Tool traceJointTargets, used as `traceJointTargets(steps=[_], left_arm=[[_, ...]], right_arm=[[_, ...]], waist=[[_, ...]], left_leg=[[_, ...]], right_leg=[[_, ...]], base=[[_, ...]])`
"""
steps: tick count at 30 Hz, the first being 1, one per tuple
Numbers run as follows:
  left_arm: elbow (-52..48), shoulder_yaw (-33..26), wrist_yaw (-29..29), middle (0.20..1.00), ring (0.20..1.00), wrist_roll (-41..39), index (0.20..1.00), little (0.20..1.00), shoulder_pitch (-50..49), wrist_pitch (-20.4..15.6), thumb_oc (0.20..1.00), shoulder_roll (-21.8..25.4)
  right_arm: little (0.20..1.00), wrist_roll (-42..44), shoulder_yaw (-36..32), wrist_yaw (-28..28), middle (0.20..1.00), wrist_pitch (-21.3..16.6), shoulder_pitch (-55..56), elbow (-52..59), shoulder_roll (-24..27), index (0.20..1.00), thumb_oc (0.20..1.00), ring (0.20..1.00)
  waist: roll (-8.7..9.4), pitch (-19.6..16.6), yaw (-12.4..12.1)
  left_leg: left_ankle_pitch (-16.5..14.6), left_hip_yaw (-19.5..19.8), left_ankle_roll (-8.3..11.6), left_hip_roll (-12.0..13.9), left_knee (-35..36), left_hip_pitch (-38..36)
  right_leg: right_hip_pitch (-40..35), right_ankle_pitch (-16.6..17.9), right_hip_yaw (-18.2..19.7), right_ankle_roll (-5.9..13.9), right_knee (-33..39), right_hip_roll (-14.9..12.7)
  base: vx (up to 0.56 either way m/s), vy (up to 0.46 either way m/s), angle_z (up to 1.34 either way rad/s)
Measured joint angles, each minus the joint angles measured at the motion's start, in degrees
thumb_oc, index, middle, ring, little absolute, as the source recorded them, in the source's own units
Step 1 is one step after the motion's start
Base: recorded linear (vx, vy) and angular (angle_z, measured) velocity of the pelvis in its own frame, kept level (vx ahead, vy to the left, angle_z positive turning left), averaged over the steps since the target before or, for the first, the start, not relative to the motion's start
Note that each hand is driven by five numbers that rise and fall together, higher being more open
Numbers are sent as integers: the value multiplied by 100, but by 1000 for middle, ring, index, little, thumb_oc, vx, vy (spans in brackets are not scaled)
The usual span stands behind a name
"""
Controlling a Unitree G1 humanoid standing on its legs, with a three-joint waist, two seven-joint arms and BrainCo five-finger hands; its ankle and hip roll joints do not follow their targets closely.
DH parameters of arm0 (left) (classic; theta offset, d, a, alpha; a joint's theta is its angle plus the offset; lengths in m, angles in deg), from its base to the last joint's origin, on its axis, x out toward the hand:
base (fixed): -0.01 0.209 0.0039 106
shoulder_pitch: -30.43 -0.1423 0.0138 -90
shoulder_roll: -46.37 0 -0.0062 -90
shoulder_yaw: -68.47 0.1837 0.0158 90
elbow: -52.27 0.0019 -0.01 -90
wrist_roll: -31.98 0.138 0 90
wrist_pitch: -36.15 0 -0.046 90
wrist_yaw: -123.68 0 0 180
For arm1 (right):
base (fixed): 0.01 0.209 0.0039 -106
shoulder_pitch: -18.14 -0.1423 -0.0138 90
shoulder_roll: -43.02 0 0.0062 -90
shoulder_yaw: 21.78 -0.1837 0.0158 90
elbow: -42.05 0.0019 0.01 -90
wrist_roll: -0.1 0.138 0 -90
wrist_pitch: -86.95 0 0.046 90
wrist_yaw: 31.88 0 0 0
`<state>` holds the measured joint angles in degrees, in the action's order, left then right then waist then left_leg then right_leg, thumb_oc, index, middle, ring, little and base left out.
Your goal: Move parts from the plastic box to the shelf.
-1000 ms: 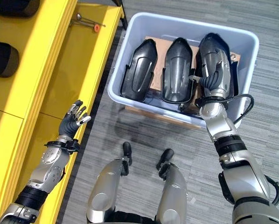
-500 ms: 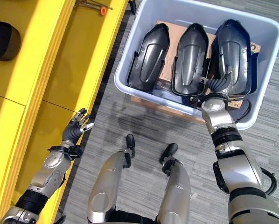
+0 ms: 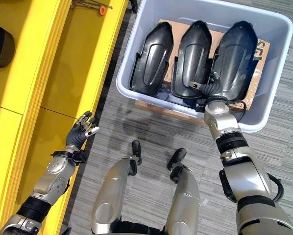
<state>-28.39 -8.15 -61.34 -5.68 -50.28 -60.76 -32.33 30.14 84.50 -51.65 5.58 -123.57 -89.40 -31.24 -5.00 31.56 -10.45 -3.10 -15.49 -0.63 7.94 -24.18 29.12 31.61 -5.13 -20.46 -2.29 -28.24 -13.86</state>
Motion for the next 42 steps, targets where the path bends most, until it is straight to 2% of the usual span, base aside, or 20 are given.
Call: traceJointTargets(steps=[7,10,16,19,21,25,28,33,36,42], left_arm=[[0,10,-3,1000,1000,0,1000,1000,-8,0,1000,-3],[1,49,-11,1000,1000,-3,1000,1000,-25,-2,1000,-3],[-1,360,-39,1000,1000,-4,1000,1000,-64,-128,1000,-3],[-1,452,-138,1000,1000,-7,1000,1000,-71,-155,1000,-8],[-1,461,-272,1000,1000,-60,1000,1000,-130,-234,1000,-8],[-1,461,-289,1000,1000,-133,1000,1000,-151,-271,1000,-11],[-1,462,-282,1000,1000,-133,1000,1000,-204,-306,1000,-29],[1,415,-286,1000,1000,-176,1000,1000,-282,-484,1000,-99],[2,385,-288,1000,1000,-168,1000,1000,-248,-547,1000,-206],[0,226,-370,1000,1000,-177,1000,1000,-198,-751,1000,-208]], right_arm=[[1000,-392,-8,-552,1000,-89,-1,17,-151,1000,1000,1000],[1000,-911,-48,-1027,1000,-164,-3,170,-141,1000,1000,1000],[1000,-2463,-318,-2608,1000,-220,-49,359,-64,1000,1000,1000],[1000,-3125,-426,-2926,1000,-325,-49,498,6,1000,1000,1000],[1000,-3885,-435,-3177,1000,-443,-41,947,73,1000,1000,1000],[1000,-4763,-392,-3554,1000,-637,-18,1843,101,1000,1000,1000],[1000,-4771,-409,-3781,1000,-601,42,1965,100,1000,1000,1000],[1000,-4547,-467,-3919,1000,-281,517,1945,98,1000,1000,1000],[1000,-4107,-463,-3812,1000,-146,735,1564,83,1000,1000,1000],[1000,-3247,-467,-3347,1000,-198,713,702,83,1000,1000,1000]], waist=[[-1,0,-7],[-2,-1,-7],[-30,-1,14],[-39,-3,20],[-54,-1,67],[-62,-3,123],[-71,-5,145],[-84,-5,182],[-113,1,269],[-152,0,302]], left_leg=[[-4,-51,-10,0,-11,-20],[-8,-76,-17,-3,-13,-30],[-27,-153,-48,-2,0,-89],[-33,-205,-57,2,11,-108],[-43,-258,-72,13,15,-133],[-39,-301,-65,7,94,-279],[-34,-311,-61,1,140,-354],[-16,-453,-70,-26,295,-466],[44,-473,-72,-42,418,-478],[130,-490,-57,-70,605,-620]], right_leg=[[0,45,50,15,28,7],[-3,70,74,22,53,6],[-49,144,140,44,146,28],[-50,193,190,43,217,59],[-47,223,235,49,245,71],[-140,219,264,47,266,78],[-217,232,264,65,323,90],[-227,311,405,110,455,125],[-232,388,408,96,575,155],[-315,417,403,85,615,168]], base=[[7,15,-3],[14,25,-4],[8,27,-6],[6,26,-11],[10,14,-13],[10,11,-3],[2,7,-2],[2,-3,-12],[-1,-8,-2],[5,-22,0]])
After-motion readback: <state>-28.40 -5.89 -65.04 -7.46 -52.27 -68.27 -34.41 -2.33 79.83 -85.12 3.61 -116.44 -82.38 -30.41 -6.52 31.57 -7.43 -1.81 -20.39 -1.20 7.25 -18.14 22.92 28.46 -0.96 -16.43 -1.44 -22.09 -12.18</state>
